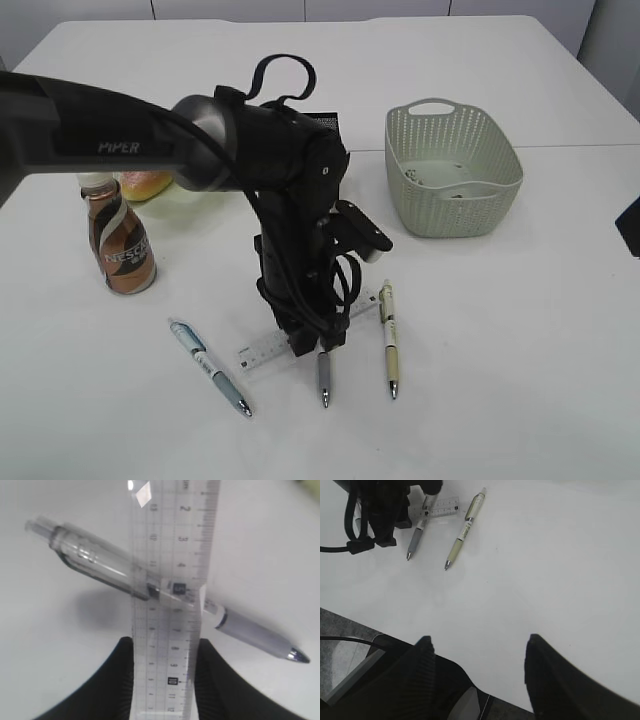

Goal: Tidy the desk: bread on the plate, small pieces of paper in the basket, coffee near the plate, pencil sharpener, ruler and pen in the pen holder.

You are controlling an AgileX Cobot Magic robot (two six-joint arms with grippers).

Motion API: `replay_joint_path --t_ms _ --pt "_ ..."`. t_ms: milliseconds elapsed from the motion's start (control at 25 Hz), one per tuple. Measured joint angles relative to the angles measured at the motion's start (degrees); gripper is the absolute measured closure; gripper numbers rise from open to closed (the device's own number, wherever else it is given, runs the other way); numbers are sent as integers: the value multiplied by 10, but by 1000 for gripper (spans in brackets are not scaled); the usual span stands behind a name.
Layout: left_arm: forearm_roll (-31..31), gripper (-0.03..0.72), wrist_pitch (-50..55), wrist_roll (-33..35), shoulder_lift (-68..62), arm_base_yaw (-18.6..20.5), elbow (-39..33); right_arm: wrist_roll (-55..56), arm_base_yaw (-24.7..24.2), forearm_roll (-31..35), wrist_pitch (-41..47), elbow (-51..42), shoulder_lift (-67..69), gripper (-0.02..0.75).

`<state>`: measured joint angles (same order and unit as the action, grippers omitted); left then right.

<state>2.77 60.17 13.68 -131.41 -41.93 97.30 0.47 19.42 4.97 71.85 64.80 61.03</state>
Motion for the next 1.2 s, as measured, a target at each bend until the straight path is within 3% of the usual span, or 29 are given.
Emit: replay_joint_path --t_ms 440,760,1200 --pt "-1 456 88 -65 0 0 90 0 0 0 0 0 0 290" --pt "-28 456 96 -94 35 2 94 0 0 0 0 0 0 290" --pt "-52 456 101 -96 202 37 94 0 0 0 0 0 0 290"
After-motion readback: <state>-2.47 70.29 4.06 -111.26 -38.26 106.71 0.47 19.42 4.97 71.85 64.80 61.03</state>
